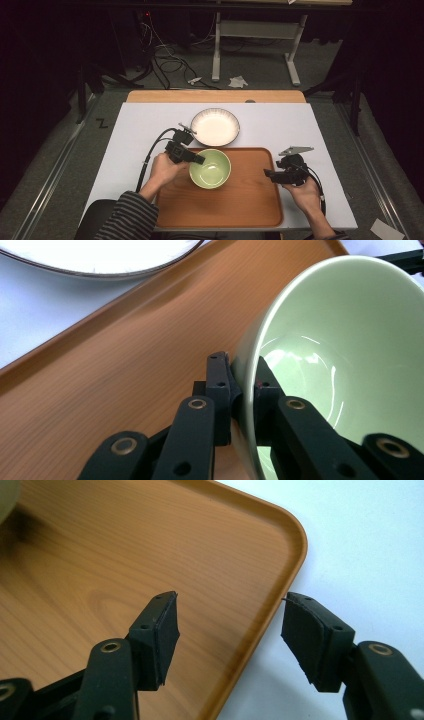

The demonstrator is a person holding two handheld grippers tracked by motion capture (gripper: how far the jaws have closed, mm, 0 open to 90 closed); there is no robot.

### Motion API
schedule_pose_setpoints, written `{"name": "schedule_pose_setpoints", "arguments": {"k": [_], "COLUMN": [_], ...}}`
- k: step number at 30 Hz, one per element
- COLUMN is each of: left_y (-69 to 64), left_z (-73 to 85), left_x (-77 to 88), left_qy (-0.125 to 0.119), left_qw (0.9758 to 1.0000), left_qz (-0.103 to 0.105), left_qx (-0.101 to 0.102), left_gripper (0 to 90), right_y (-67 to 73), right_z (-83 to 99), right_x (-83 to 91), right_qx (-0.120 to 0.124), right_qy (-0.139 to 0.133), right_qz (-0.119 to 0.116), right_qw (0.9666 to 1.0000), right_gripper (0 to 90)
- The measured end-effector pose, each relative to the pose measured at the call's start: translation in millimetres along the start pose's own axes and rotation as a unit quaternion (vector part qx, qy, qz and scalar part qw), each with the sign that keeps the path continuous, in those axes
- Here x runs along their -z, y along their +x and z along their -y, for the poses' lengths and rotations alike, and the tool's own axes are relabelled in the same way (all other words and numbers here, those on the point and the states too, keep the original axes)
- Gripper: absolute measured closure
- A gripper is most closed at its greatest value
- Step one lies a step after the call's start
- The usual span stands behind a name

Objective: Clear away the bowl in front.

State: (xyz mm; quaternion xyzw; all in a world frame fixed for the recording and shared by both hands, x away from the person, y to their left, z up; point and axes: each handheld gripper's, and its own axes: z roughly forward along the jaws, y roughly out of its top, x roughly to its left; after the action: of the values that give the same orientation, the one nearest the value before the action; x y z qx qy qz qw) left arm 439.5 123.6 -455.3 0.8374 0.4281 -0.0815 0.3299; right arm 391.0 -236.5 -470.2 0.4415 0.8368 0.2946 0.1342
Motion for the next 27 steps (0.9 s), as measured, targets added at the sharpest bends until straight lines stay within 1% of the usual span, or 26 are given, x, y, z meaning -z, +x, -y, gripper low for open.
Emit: {"name": "schedule_pose_setpoints", "arguments": {"k": [3,7,12,19,20,21,27], "left_y": [0.0,0.3,1.8,3.6,3.2,3.8,4.3], "left_z": [-0.8,-1.2,-1.8,-2.8,-2.8,-3.0,-3.4], "left_x": [-3.1,-6.2,-9.8,-14.8,-15.8,-16.3,-20.0], "left_qy": [0.003,0.003,0.005,0.009,0.009,0.01,0.01], "left_qw": [1.0,1.0,1.0,0.9999,0.9999,0.9999,0.9999], "left_qz": [0.0,0.001,-0.003,-0.004,-0.004,-0.004,-0.005], "left_qx": [-0.001,0.003,0.005,0.008,0.012,0.009,0.013], "left_gripper": [83.3,83.3,83.2,83.2,83.2,83.2,83.2], "right_y": [-0.7,0.1,0.0,-0.1,-0.2,-0.2,-0.1], "right_z": [0.2,-0.1,0.0,0.0,0.1,0.1,0.1], "right_x": [0.2,0.0,-0.8,-0.6,-0.8,-0.8,0.0], "right_qx": [-0.003,0.001,-0.001,0.0,-0.001,-0.001,0.0], "right_qy": [-0.002,-0.001,0.0,0.001,0.0,0.0,0.0], "right_qz": [0.001,0.001,0.001,0.0,0.0,0.0,0.0], "right_qw": [1.0,1.0,1.0,1.0,1.0,1.0,1.0], "right_gripper": [41.1,41.1,41.1,41.0,41.0,41.0,41.1]}}
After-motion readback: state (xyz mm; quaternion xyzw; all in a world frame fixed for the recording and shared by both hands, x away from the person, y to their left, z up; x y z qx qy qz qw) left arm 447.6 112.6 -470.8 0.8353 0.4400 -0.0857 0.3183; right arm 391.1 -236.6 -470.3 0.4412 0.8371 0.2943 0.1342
